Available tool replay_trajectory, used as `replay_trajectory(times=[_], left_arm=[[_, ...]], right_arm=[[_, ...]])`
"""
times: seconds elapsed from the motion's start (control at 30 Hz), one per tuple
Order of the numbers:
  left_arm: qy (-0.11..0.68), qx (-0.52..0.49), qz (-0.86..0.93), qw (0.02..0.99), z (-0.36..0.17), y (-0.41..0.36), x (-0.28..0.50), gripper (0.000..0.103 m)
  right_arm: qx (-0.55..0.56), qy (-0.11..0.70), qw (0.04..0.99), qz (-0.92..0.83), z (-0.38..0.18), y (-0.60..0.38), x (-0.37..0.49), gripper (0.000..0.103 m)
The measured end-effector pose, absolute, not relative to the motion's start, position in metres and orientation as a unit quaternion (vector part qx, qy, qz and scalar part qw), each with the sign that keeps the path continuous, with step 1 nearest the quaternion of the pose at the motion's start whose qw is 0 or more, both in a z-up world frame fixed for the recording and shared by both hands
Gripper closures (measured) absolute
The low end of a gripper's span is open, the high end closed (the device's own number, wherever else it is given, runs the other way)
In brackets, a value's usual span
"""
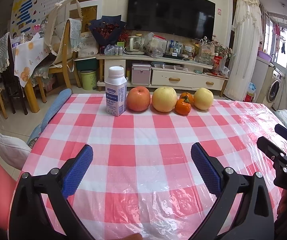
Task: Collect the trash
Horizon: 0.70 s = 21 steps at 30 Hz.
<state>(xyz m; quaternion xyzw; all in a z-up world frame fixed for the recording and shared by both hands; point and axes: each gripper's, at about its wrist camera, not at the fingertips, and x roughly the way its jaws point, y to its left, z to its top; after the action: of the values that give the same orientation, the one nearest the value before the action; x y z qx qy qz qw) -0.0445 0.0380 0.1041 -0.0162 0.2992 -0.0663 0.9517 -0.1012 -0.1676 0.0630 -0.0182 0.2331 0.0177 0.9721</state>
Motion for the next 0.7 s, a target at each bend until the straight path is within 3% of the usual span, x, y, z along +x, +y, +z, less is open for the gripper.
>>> replay_trajectory(times=[0.7], left_arm=[[0.295, -0.005, -0.08, 0.952, 0.0991, 0.0284, -0.046, 0.004]], right_arm=[[-0.025, 0.244, 0.969, 0.024, 0.0551, -0.1591, -0.097, 0.008]])
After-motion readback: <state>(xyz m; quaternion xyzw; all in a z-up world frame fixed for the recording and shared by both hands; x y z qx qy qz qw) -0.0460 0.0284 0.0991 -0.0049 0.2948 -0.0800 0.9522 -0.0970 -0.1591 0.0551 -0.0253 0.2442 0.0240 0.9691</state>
